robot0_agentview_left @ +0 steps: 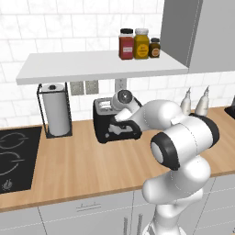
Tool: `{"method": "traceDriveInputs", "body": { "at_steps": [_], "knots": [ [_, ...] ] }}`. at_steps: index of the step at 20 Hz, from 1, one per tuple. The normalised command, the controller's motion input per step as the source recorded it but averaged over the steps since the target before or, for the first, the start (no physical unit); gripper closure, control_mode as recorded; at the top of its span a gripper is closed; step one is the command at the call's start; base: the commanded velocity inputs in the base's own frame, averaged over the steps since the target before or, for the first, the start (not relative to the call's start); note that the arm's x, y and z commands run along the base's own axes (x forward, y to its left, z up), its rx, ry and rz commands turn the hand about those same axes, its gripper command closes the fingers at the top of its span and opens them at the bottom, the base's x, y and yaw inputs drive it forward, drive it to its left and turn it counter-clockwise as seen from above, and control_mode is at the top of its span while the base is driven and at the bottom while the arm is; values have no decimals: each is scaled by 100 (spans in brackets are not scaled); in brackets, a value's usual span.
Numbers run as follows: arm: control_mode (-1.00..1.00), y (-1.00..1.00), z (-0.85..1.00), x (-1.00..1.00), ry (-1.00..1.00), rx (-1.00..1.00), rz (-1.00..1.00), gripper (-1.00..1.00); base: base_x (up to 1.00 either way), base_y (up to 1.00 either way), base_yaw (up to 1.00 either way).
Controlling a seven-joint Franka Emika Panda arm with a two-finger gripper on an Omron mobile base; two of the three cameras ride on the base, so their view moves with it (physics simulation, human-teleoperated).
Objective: Start the toaster. Once the lever pops up, take the bread to the plate on the dining counter.
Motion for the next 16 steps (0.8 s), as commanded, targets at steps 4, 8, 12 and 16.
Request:
{"method": "traceDriveInputs", "body": {
  "at_steps": [4, 8, 12, 16],
  "knots": [
    [-100, 0, 0, 0, 0, 0, 0, -100, 0, 0, 0],
    [-100, 0, 0, 0, 0, 0, 0, -100, 0, 0, 0],
    [-100, 0, 0, 0, 0, 0, 0, -100, 0, 0, 0],
    [-100, 0, 0, 0, 0, 0, 0, -100, 0, 0, 0]
  ]
}}
